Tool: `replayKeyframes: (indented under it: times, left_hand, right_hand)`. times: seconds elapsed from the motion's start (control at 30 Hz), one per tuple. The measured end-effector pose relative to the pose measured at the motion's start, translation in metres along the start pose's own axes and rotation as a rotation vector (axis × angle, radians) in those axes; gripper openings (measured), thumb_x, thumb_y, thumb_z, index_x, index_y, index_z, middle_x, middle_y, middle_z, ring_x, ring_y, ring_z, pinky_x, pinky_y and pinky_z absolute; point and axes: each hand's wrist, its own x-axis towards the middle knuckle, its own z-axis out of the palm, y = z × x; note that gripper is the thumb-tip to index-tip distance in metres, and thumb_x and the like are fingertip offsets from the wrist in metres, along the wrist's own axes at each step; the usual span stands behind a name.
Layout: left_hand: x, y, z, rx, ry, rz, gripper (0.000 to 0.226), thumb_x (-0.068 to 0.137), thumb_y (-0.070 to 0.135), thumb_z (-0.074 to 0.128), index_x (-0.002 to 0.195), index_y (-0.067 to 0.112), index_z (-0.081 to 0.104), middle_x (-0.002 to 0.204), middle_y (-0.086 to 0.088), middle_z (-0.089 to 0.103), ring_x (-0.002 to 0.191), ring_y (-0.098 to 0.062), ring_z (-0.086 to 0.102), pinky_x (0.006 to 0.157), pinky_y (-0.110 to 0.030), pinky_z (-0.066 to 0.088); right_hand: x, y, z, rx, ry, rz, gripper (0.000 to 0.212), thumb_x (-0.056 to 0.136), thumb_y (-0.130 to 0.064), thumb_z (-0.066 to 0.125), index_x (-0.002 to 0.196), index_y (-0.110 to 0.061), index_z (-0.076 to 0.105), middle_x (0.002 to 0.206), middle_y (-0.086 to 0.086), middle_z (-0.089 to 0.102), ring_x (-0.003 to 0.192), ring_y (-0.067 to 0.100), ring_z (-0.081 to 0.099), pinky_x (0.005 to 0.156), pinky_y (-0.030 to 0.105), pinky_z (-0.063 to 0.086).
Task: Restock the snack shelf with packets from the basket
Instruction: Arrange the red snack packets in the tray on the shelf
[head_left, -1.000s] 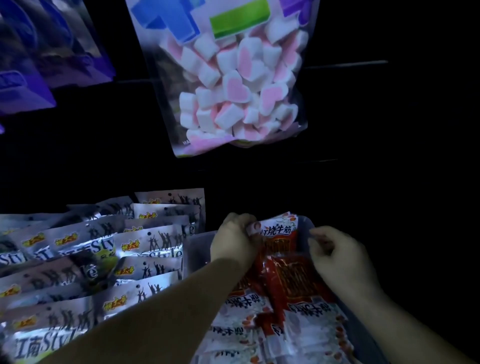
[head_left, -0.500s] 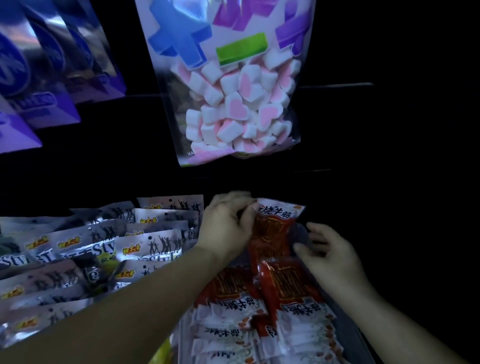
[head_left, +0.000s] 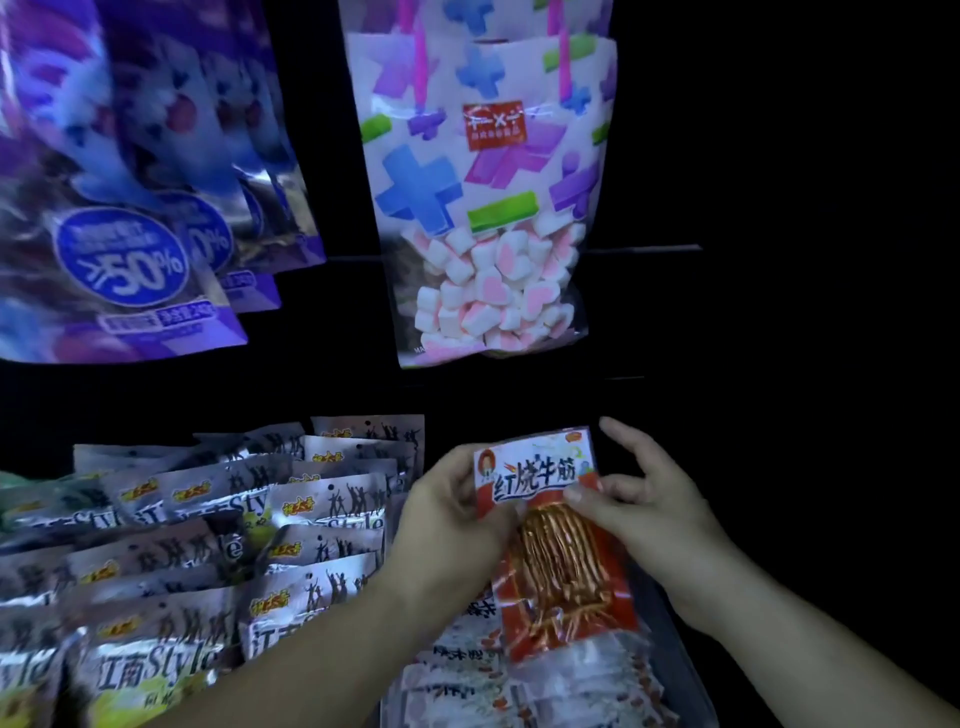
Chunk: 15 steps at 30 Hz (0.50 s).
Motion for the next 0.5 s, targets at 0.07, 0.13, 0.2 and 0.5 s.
replayKeyframes:
  times: [0.07, 0.13, 0.2, 0.5]
  left_hand:
    - [-0.004, 0.001, -0.001, -0.035, 0.098, -0.045, 0.042, 0.092, -0.007, 0.069, 0.123, 0.020, 0.062, 0.106, 0.002, 0.078, 0.094, -0.014, 0.076, 0.070, -0.025, 0.060]
    - [-0.004, 0.001, -0.005, 0.063, 0.104, -0.011, 0.060, 0.091, -0.002, 0.072, 0.135, 0.033, 0.053, 0.113, 0.016, 0.072, 0.087, -0.011, 0.075, 0.066, -0.023, 0.058]
    - [-0.004, 0.002, -0.012, 0.319, 0.043, 0.082, 0.078, 0.089, 0.006, 0.077, 0.139, 0.054, 0.041, 0.117, 0.033, 0.057, 0.085, 0.000, 0.068, 0.064, -0.016, 0.053]
    - [-0.002, 0.016, -0.019, 0.532, 0.061, 0.184, 0.025, 0.083, 0.006, 0.082, 0.087, 0.031, 0.075, 0.093, 0.016, 0.067, 0.080, 0.009, 0.062, 0.072, -0.011, 0.046]
  right_hand:
    - [-0.007, -0.006, -0.002, 0.066, -0.104, 0.048, 0.079, 0.088, -0.008, 0.079, 0.142, -0.054, 0.044, 0.096, 0.005, 0.077, 0.094, 0.024, 0.076, 0.086, 0.048, 0.062]
    - [-0.019, -0.012, -0.005, 0.043, -0.181, 0.070, 0.079, 0.091, 0.002, 0.072, 0.136, -0.057, 0.046, 0.098, 0.002, 0.077, 0.093, 0.021, 0.076, 0.079, 0.039, 0.064]
    - [-0.026, -0.011, -0.008, -0.112, -0.194, 0.041, 0.076, 0.092, 0.000, 0.072, 0.131, -0.061, 0.049, 0.106, 0.013, 0.070, 0.096, 0.026, 0.072, 0.087, 0.046, 0.062]
    - [-0.046, -0.025, -0.037, -0.236, -0.247, 0.049, 0.033, 0.089, 0.000, 0.074, 0.102, -0.030, 0.071, 0.097, 0.010, 0.073, 0.096, 0.028, 0.071, 0.089, 0.050, 0.060]
